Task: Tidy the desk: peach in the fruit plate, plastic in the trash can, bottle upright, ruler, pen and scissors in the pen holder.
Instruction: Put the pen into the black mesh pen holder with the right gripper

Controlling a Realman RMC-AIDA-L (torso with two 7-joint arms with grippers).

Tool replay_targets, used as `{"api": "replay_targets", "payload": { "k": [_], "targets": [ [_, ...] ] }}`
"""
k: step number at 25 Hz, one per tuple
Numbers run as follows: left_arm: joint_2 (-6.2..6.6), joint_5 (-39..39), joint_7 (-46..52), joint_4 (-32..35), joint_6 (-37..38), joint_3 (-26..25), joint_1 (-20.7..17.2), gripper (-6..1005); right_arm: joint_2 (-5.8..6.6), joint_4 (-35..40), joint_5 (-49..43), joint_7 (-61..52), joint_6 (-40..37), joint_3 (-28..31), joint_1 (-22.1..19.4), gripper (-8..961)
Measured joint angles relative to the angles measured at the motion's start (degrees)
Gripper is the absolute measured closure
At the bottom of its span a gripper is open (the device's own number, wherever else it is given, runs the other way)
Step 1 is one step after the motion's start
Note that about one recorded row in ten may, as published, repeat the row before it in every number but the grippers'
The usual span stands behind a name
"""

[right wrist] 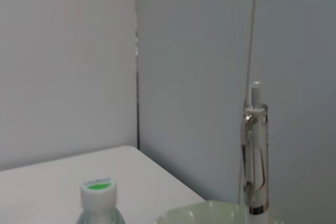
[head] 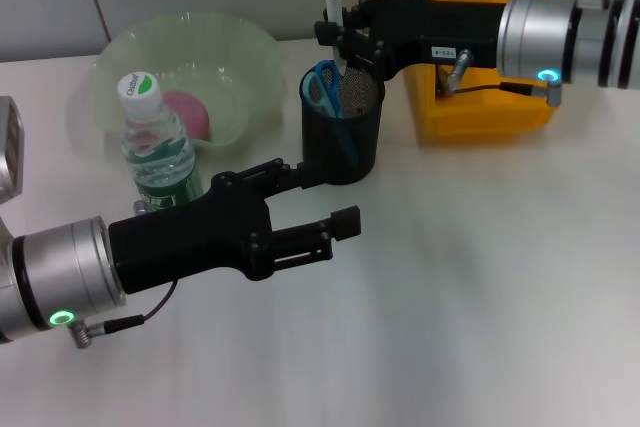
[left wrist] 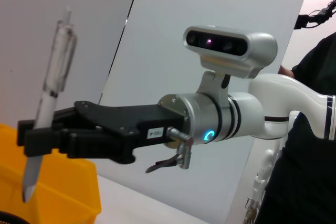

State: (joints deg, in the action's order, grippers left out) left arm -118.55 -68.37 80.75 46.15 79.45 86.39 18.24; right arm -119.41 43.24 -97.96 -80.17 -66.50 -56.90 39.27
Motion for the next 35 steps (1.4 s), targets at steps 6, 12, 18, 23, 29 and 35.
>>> {"api": "replay_targets", "payload": {
  "k": [6,12,18,23,29,35],
  "targets": [
    [0.16,-0.3,1.2,-0.1,0.3,0.0,0.7,215,-0.03,-2.2,0.7,0.0,3.5,-1.2,0.1,785],
    [0.23,-0.4,1.3,-0.3,0.9,-0.1,0.8,215,-0.03,-5.1,1.1,0.8,5.9,-1.4,0.6,782],
    [0.26,-0.4,1.2,-0.7,1.5,-0.3,0.7,215,-0.02,-7.2,3.0,2.9,6.4,-1.3,0.1,778],
    [0.25,-0.5,1.0,-0.8,2.5,-0.5,0.5,215,-0.01,-7.5,3.0,2.9,6.7,-1.2,-0.8,775],
    [0.25,-0.5,1.0,-0.8,2.7,-0.5,0.6,214,0.06,-7.7,3.0,3.0,7.4,-1.2,-1.4,771],
    [0.25,-0.4,0.7,-0.9,2.9,-0.6,0.7,214,0.03,-8.8,3.0,3.1,8.5,-1.4,-0.8,768]
  ]
}}
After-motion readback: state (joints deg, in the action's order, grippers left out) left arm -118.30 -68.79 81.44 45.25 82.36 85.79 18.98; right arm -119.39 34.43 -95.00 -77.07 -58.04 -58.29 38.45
